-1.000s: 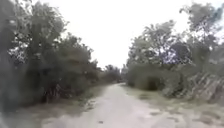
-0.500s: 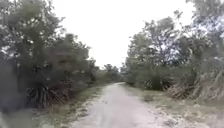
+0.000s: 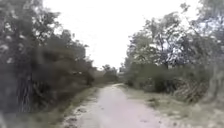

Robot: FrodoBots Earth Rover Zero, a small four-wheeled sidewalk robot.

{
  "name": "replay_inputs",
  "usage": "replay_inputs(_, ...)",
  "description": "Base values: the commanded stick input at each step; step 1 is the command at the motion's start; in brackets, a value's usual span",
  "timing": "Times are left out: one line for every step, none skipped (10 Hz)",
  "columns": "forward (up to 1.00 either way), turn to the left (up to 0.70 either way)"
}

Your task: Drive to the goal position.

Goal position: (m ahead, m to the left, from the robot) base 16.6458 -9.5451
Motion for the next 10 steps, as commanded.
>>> replay_inputs(0.85,0.00)
replay_inputs(0.85,0.00)
replay_inputs(0.85,0.00)
replay_inputs(0.85,0.00)
replay_inputs(0.85,0.00)
replay_inputs(0.85,0.00)
replay_inputs(0.85,0.00)
replay_inputs(0.85,0.00)
replay_inputs(0.85,0.00)
replay_inputs(0.85,0.00)
